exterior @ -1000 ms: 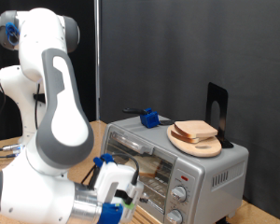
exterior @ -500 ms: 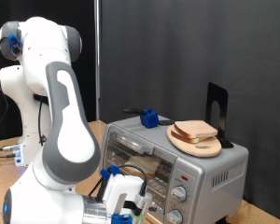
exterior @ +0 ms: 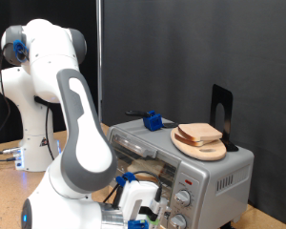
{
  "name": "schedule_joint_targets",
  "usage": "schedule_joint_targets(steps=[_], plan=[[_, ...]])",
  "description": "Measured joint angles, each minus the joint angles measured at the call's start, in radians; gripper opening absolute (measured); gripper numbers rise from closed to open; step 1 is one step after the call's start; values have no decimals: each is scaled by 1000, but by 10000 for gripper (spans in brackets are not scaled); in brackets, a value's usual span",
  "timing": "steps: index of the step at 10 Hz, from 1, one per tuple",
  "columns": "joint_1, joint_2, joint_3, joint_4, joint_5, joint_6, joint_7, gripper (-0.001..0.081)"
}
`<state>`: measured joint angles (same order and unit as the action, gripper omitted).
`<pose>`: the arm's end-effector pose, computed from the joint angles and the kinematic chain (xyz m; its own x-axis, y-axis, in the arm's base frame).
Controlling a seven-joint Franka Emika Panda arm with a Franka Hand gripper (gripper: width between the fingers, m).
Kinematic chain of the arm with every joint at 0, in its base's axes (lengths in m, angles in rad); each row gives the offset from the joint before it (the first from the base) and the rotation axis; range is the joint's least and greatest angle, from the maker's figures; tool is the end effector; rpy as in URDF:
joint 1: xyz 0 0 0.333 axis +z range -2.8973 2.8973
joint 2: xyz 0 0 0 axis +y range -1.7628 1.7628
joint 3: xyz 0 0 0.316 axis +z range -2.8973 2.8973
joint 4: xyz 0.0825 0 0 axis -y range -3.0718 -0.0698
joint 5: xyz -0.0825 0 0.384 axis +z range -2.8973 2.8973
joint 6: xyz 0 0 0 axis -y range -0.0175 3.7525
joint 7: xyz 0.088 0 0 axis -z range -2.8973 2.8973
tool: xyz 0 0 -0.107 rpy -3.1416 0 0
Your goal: Make a piece of toast with the oven
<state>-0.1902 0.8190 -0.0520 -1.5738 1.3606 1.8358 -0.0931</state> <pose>0.6728 -0.0804 0.1669 0.6839 -0.4222 -0.5950 -0.6895 -0.1073 -0.7163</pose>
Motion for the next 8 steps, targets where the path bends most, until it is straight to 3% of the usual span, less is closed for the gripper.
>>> schedule_joint_targets(steps=[8], plan=[[36,24,25,-4,0,28,-9,806]])
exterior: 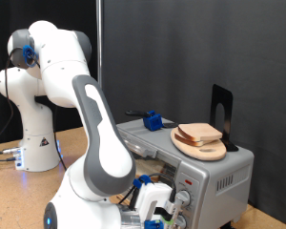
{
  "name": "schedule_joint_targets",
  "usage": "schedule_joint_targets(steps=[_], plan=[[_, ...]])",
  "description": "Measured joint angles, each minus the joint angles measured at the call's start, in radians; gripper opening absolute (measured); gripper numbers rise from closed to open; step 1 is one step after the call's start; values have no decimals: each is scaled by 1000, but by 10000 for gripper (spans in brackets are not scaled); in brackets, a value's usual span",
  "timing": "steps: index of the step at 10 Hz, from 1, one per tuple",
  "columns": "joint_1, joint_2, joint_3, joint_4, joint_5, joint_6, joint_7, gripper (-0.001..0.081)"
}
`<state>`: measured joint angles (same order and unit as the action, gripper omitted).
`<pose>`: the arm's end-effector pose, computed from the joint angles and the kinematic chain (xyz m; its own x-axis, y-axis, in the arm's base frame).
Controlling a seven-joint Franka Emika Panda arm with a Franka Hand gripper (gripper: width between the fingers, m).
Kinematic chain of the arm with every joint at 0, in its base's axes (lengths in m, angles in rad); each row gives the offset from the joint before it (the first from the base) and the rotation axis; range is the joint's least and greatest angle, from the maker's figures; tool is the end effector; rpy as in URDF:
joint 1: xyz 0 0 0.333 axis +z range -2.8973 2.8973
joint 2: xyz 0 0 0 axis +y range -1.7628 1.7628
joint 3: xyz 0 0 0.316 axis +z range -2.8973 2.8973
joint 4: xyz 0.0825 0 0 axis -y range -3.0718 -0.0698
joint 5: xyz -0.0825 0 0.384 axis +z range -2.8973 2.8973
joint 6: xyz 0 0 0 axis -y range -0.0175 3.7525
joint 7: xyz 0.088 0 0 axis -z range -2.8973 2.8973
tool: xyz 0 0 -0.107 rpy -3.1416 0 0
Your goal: Make a piece of toast with the oven
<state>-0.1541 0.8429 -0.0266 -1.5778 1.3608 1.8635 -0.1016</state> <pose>0.6726 -0.0439 0.1492 0.6908 -0.3956 -0.6052 -0.6951 -0.1332 -0.7064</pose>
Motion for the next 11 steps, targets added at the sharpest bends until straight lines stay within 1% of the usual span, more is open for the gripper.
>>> schedule_joint_targets(steps=[4,5,6,7,8,9,10,11], plan=[[3,1,10,-2,3,7,0,806],[3,1,12,-2,3,7,0,776],[3,1,14,-2,3,7,0,776],[4,-2,15,-2,6,6,2,592],[4,-8,17,-2,6,3,5,592],[4,-13,19,-2,7,-3,8,409],[4,-18,19,-3,8,-7,12,262],[4,-17,18,-7,8,7,13,262]])
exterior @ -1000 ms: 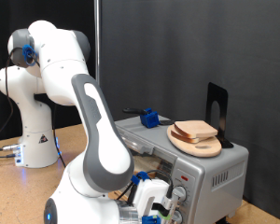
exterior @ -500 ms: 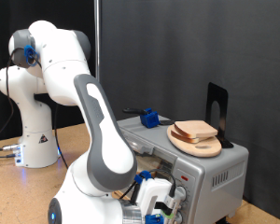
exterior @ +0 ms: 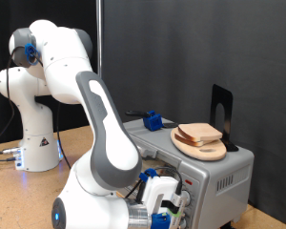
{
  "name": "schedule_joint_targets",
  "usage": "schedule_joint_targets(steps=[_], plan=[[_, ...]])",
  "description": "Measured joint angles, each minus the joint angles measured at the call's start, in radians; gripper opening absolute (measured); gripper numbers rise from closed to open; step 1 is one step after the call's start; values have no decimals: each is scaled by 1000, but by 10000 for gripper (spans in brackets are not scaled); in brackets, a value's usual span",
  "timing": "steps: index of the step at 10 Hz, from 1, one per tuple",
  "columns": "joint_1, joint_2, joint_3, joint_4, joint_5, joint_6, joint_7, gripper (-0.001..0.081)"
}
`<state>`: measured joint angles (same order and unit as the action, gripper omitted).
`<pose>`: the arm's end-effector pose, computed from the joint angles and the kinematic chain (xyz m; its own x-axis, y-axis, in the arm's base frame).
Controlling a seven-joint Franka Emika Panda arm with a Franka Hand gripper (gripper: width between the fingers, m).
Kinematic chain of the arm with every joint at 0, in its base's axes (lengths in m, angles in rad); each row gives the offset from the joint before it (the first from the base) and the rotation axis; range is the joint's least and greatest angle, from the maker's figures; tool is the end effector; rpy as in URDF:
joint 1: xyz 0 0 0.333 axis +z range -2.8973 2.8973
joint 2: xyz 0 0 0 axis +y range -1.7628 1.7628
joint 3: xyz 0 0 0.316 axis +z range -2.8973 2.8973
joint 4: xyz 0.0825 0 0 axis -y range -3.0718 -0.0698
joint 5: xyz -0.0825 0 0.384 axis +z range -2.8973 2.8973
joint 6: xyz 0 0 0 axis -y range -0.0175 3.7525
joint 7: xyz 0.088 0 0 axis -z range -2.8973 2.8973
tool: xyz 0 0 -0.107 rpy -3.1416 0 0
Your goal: Make a piece of toast with the oven
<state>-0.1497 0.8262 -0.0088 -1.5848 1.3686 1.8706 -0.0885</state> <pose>0.6750 -0.0315 0.1587 0.6920 -0.3863 -0.6098 -0.6941 -0.1241 -0.7091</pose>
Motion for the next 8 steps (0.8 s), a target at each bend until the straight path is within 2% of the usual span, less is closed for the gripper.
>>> schedule_joint_targets(steps=[1,4,5,8], plan=[[0,0,0,-2,2,3,0,139],[0,-1,0,-6,12,3,-15,106],[-2,-3,1,-17,38,4,-52,106],[-9,-17,6,-73,156,7,-255,106]])
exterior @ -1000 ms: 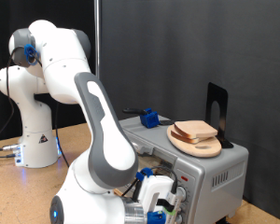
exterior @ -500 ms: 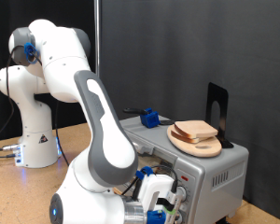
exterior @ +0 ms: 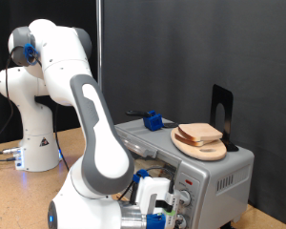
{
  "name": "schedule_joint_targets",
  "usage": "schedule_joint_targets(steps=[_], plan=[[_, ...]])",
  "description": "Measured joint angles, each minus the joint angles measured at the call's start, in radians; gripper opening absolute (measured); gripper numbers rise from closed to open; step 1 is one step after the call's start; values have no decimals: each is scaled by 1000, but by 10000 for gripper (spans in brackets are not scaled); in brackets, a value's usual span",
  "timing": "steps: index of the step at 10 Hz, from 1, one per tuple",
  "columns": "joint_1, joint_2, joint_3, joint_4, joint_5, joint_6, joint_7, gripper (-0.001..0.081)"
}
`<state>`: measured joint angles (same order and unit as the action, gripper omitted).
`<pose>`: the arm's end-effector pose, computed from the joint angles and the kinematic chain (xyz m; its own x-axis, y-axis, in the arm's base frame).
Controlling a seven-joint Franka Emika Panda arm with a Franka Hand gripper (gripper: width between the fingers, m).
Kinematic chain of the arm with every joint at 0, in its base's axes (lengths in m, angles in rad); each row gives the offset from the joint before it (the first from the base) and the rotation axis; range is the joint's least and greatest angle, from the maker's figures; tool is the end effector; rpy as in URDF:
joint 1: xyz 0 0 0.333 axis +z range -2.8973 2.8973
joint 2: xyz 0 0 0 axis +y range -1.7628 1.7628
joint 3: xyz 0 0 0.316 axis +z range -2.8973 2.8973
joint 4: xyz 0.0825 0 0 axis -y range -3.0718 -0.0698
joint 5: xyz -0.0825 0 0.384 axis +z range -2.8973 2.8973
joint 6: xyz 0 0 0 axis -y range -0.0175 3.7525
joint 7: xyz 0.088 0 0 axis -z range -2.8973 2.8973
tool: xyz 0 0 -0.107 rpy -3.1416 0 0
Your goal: Make a piece of toast with the oven
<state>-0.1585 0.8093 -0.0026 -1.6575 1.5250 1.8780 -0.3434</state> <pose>0.6634 -0.0313 0.1500 0.7798 -0.3995 -0.4821 -0.5469 -0.0599 -0.8350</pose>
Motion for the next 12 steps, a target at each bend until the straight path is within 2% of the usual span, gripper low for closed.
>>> schedule_joint_targets(steps=[5,12], plan=[[-5,-5,2,-48,120,-20,-203,106],[-10,-1,2,-81,221,-56,-379,106]])
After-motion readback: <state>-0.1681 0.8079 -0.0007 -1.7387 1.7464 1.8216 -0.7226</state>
